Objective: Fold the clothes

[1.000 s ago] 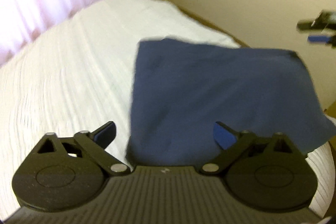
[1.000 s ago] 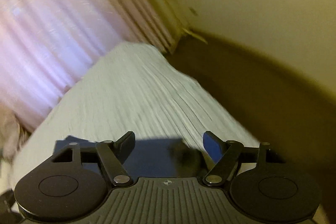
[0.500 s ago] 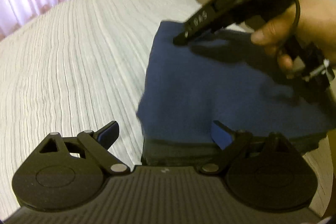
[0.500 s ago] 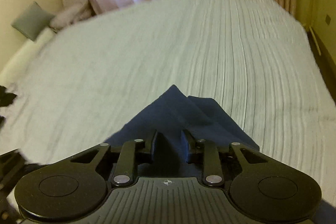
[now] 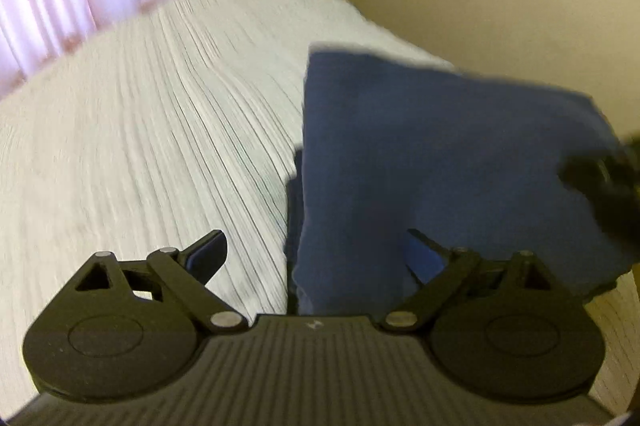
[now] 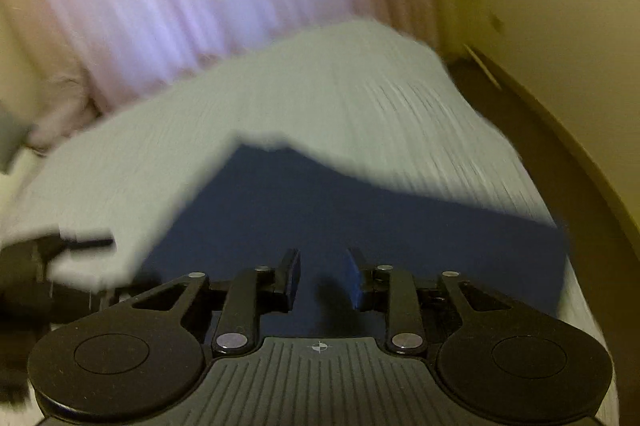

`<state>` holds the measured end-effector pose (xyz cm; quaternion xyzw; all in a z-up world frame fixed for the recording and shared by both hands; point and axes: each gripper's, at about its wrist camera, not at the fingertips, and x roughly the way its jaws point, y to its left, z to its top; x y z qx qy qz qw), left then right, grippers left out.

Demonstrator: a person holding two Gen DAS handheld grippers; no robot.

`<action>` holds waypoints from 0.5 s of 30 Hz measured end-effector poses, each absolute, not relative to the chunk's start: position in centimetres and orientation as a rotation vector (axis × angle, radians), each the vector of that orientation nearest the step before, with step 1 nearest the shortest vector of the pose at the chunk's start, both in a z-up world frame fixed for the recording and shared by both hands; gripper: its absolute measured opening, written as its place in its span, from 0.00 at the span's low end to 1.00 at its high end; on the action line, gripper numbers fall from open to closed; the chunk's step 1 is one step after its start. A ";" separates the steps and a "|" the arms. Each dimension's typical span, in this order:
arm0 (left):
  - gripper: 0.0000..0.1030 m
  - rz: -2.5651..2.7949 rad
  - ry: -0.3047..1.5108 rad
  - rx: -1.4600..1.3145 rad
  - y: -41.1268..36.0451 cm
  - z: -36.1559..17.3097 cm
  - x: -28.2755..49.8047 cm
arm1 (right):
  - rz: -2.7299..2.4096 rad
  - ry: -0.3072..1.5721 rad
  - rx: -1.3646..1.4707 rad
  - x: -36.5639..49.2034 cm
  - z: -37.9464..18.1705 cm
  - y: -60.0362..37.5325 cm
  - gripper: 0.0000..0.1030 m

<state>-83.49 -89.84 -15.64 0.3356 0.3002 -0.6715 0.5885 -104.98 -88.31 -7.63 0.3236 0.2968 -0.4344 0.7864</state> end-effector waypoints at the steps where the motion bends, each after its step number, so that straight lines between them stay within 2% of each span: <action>1: 0.93 -1.572 0.694 0.784 -89.6 -15.5 -83.5 | -0.933 0.650 0.695 -105.4 -8.3 -87.4 0.41; 4: 0.90 -1.583 0.628 0.783 -88.1 -14.0 -83.6 | -0.970 0.652 0.643 -105.7 -6.7 -85.2 0.42; 6: 0.90 -1.576 0.621 0.767 -87.1 -13.0 -83.3 | -0.998 0.648 0.623 -106.0 -5.7 -83.7 0.53; 7: 0.90 -1.571 0.618 0.761 -86.5 -12.5 -83.2 | -1.012 0.643 0.630 -106.3 -5.6 -82.9 0.70; 8: 0.91 -1.564 0.612 0.757 -85.9 -12.0 -83.1 | -1.026 0.638 0.638 -106.6 -5.4 -82.2 0.77; 15: 0.99 -1.583 0.584 0.748 -81.1 -9.9 -83.4 | -1.100 0.643 0.679 -107.2 -4.0 -76.6 0.77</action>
